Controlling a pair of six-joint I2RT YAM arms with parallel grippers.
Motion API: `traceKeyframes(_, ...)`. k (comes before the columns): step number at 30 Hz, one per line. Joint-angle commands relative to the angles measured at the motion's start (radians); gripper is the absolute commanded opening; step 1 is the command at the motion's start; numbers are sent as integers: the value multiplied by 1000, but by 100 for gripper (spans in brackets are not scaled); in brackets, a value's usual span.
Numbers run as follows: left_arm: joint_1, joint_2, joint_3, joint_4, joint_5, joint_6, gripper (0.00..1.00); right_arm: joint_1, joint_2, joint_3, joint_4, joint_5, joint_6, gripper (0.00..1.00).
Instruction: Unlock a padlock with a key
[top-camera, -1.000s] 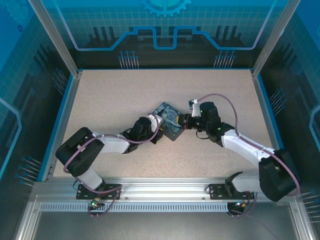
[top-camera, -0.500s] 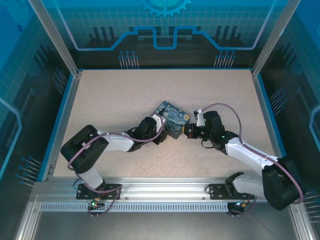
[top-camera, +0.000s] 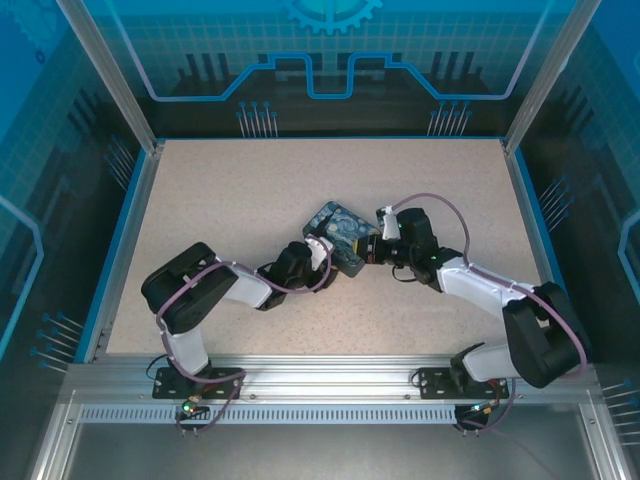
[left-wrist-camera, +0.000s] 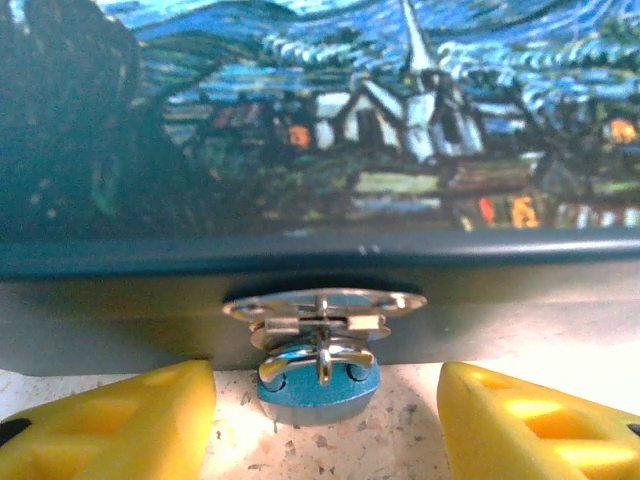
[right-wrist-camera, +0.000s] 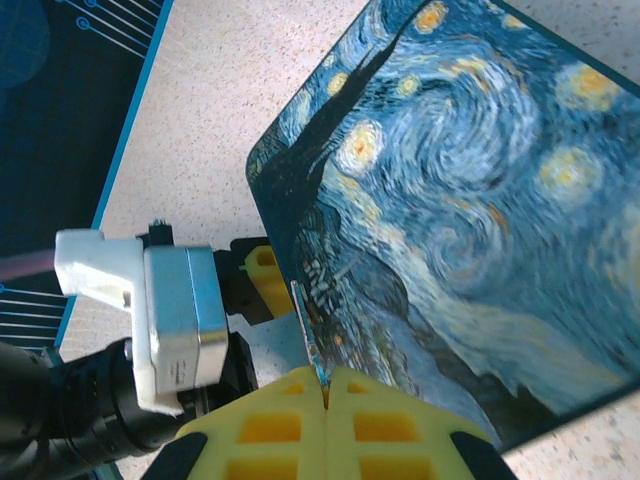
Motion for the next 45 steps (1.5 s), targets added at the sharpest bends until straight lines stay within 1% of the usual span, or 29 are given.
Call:
traceKeyframes(1, 0, 16, -16, 86, -21, 46, 63, 6, 65, 67, 29, -40, 16, 0)
traceKeyframes(5, 0, 28, -21, 117, -38, 68, 64, 3, 153, 122, 32, -40, 47, 0)
traceKeyframes(11, 1, 55, -28, 169, -19, 110, 69, 0, 260, 169, 19, -49, 97, 0)
traceKeyframes(15, 1, 78, -57, 271, -16, 142, 71, 0, 284, 156, 23, -39, 116, 0)
traceKeyframes(19, 1, 107, -79, 362, -16, 154, 72, -9, 301, 154, -14, -37, 121, 0)
traceKeyframes(25, 3, 129, -76, 375, -8, 156, 71, -10, 313, 154, -57, -30, 112, 0)
traceKeyframes(29, 7, 140, -74, 384, 11, 148, 67, -10, 313, 157, -60, -36, 105, 0)
traceKeyframes(33, 27, 147, -79, 408, 61, 128, 57, -10, 305, 163, -68, -38, 91, 0)
traceKeyframes(35, 32, 145, -79, 412, 76, 125, 55, -10, 300, 163, -70, -38, 86, 0)
traceKeyframes(37, 35, 144, -77, 408, 85, 127, 50, -8, 295, 162, -71, -38, 85, 0)
traceKeyframes(45, 43, 143, -62, 378, 123, 115, 35, -5, 284, 156, -70, -39, 82, 0)
